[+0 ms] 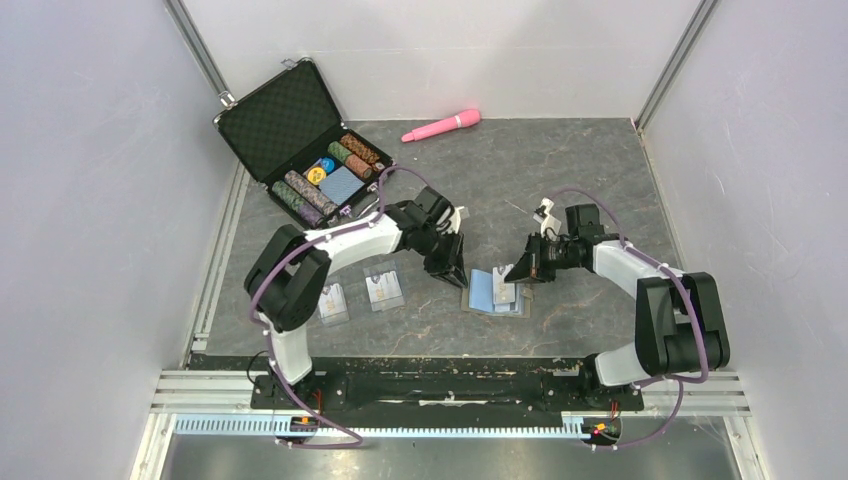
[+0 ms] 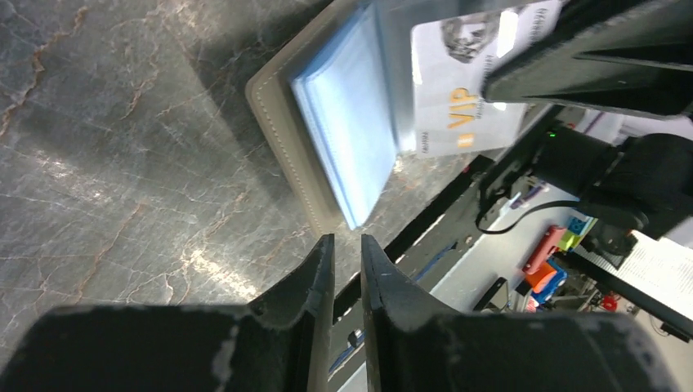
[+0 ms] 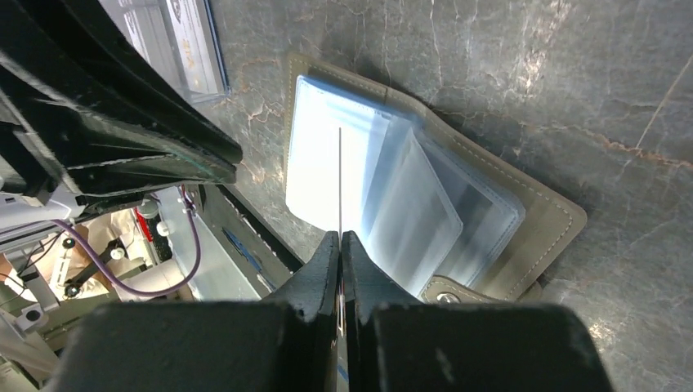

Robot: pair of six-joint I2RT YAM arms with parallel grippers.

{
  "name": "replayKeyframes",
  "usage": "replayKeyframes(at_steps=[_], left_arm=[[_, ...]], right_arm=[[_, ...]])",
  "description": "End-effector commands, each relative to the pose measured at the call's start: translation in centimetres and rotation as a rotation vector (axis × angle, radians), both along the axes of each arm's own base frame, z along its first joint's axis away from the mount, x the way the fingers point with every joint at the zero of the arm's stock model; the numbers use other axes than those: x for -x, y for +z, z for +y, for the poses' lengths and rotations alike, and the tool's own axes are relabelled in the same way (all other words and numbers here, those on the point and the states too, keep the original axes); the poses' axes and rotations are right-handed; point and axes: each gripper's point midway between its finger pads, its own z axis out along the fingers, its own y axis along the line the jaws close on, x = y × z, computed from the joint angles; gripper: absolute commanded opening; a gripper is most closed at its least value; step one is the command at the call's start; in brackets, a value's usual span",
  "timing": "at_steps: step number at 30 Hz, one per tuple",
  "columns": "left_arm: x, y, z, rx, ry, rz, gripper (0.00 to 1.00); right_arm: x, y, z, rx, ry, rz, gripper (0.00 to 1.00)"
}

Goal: Put the credit cards into the card holder
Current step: Insert the credit card into the card holder.

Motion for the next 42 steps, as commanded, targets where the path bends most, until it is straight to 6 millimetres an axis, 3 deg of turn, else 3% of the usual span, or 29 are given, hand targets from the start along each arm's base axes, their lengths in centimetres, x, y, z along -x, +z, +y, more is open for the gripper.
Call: replayKeyframes(at_steps=[1,6,7,14,23,42], left_arm=[[-0.4,-0.9,0.6,-0.108,-0.05,-0.04,0.23],[-0.7,-2.5,0.7,-0.163,-0.057,-0.026,0.13],[-0.6,-3.7,1.2,-0.207,-0.058,-0.017,0.11],[0.3,-4.9,0.9,-0.206,-0.101,0.022,0.1],[0.7,-5.4,1.0,-0.223,-0.127,0.025,0.08],[0.4,-5.6,0.9,-0.241,-0.138,0.023,0.08]], right_arm=[[0.8,-0.2,-0.4,0.028,0.028,-0.01,0.0],[1.5,-1.3,-0.9,0.061,0.035,0.033,0.0],[1.6,-2.1,-1.2,0.086,0.03,0.052,0.0],[1.2,-3.1,-1.2,0.088,0.007,0.076,0.0],[0.3,-2.9,-0.2,0.021,0.001,0.068,0.0],[0.4,-4.1,1.3,-0.042,0.026,0.075,0.0]])
